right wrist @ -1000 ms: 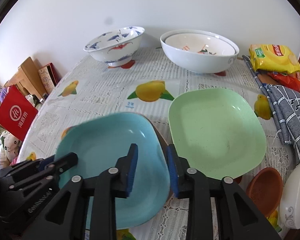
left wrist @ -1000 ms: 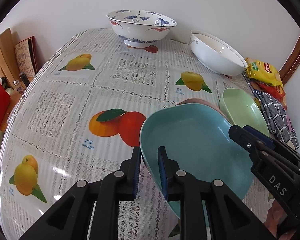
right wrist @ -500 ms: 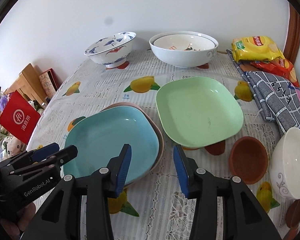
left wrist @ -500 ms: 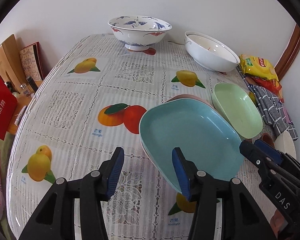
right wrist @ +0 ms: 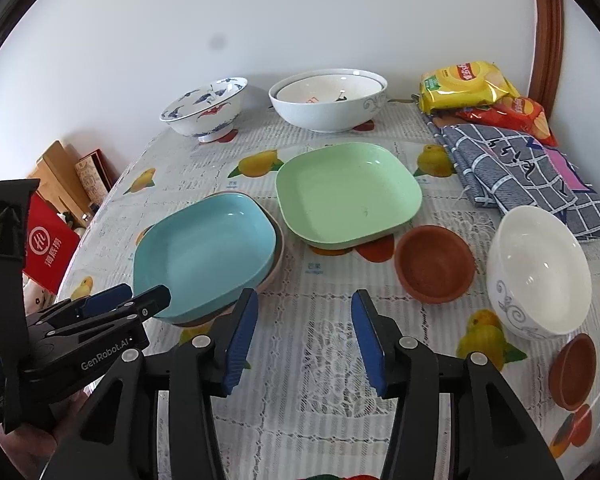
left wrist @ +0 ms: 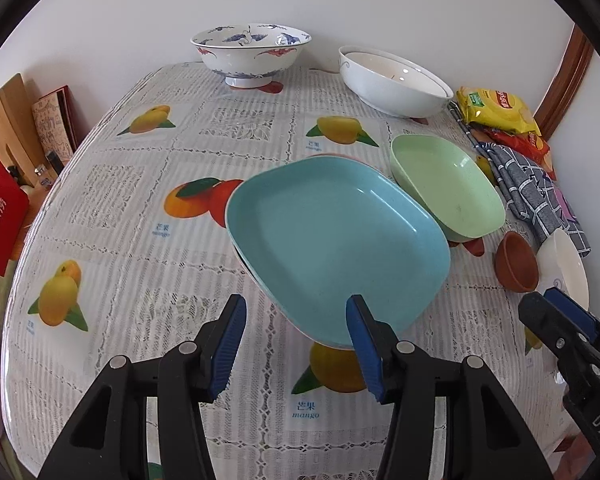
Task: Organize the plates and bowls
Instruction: 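Open both tools to release the teal plate and pull back, then move both tools toward the light-green plate rim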
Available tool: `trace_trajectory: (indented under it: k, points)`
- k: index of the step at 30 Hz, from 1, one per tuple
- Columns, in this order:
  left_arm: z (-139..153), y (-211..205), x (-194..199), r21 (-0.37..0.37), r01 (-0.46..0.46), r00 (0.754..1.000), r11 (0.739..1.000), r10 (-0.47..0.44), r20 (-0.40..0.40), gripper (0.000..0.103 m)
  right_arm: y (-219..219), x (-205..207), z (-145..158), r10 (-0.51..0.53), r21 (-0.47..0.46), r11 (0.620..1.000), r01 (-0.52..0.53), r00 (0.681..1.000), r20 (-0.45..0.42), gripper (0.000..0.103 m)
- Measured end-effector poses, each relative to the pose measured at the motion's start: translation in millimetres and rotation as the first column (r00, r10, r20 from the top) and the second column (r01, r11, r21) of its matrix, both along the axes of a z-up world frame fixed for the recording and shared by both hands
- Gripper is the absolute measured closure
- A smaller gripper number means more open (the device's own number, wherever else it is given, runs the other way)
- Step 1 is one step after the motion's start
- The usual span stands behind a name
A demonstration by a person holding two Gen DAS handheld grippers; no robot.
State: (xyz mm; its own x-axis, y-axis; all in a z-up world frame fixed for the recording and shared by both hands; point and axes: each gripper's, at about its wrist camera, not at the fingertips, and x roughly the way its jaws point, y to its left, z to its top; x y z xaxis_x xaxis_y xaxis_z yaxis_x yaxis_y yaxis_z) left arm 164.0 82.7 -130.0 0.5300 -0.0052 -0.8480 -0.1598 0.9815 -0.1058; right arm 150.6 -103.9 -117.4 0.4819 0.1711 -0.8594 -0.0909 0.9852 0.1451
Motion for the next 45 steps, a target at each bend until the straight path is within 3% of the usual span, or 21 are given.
trace_trajectory:
  k: [9, 22, 31, 34, 37, 45]
  points:
    - [-4.3, -14.6, -4.0, 0.029, 0.020, 1.000, 0.999, -0.020, -0.008, 0.053, -27.6, -21.5, -3.3, -0.062, -0.009, 0.998, 0.062, 0.998, -0.003, 0.055]
    - [35.1, -34.4, 1.2, 0.055, 0.048, 0.996, 0.997, -0.052, 0.078, 0.053, -52.7, -25.2, 10.6, -0.147, -0.011, 0.989, 0.147, 0.989, 0.006, 0.050]
    - [64.0, -49.8, 19.7, 0.087, 0.068, 0.985, 0.994, -0.081, 0.150, 0.053, -70.4, -4.1, 30.3, -0.178, -0.025, 0.984, 0.179, 0.983, 0.046, 0.049]
    - [71.7, -55.7, 28.2, 0.101, 0.079, 0.981, 0.992, -0.096, 0.171, 0.053, -73.9, 5.2, 35.8, -0.179, -0.036, 0.983, 0.182, 0.982, 0.065, 0.039]
    - [79.1, -62.6, 36.5, 0.127, 0.089, 0.975, 0.988, -0.112, 0.192, 0.053, -75.6, 17.1, 38.0, -0.157, -0.023, 0.987, 0.158, 0.986, 0.050, 0.039]
    - [80.7, -76.5, 66.5, 0.142, 0.120, 0.978, 0.983, -0.141, 0.154, 0.053, -80.7, 43.3, 34.3, -0.156, -0.024, 0.987, 0.157, 0.987, 0.035, 0.039]
